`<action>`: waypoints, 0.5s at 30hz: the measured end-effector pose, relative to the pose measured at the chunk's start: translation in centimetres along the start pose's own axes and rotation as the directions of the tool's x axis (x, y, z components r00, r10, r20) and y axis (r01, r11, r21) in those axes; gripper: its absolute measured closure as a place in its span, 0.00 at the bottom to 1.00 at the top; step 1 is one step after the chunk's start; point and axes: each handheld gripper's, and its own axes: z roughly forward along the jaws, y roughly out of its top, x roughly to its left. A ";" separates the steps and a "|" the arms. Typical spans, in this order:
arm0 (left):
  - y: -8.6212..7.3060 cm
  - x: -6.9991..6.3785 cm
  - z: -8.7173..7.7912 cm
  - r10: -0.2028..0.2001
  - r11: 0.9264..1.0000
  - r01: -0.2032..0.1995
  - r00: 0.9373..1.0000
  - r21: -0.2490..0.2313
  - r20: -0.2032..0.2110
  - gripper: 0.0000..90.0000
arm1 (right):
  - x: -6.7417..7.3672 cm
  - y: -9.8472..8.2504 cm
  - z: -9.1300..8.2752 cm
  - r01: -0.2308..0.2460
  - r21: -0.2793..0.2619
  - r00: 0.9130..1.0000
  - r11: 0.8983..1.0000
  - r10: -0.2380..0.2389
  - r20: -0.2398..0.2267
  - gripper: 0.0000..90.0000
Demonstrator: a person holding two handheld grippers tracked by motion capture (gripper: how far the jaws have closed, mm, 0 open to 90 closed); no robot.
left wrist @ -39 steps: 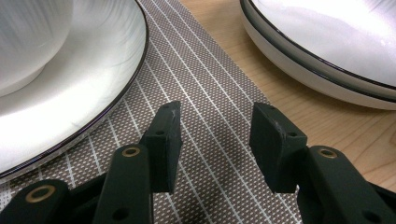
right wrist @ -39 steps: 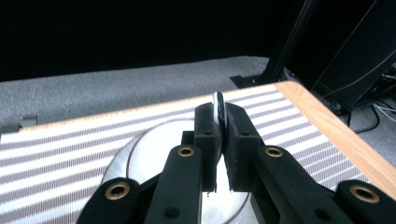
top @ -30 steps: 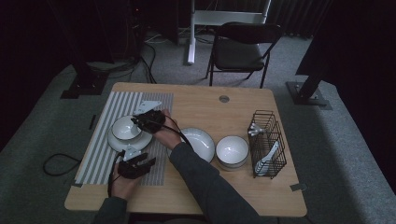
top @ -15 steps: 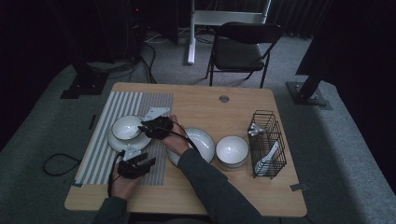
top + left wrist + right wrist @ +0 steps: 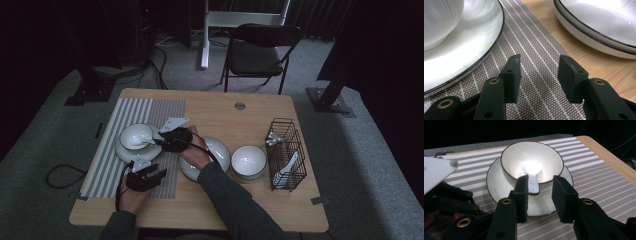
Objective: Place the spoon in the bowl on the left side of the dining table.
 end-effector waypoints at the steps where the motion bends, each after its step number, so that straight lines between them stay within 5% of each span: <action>1: 0.0 0.0 0.0 0.001 1.000 -0.001 1.000 0.001 0.001 0.60 | 0.0 -0.1 -0.2 0.002 -0.002 1.000 1.000 -0.002 0.002 0.71; 15: 0.0 -0.1 0.1 -0.006 1.000 0.006 1.000 0.003 -0.005 0.60 | 0.4 -1.6 -4.1 -0.062 0.007 0.998 0.998 0.061 0.011 0.66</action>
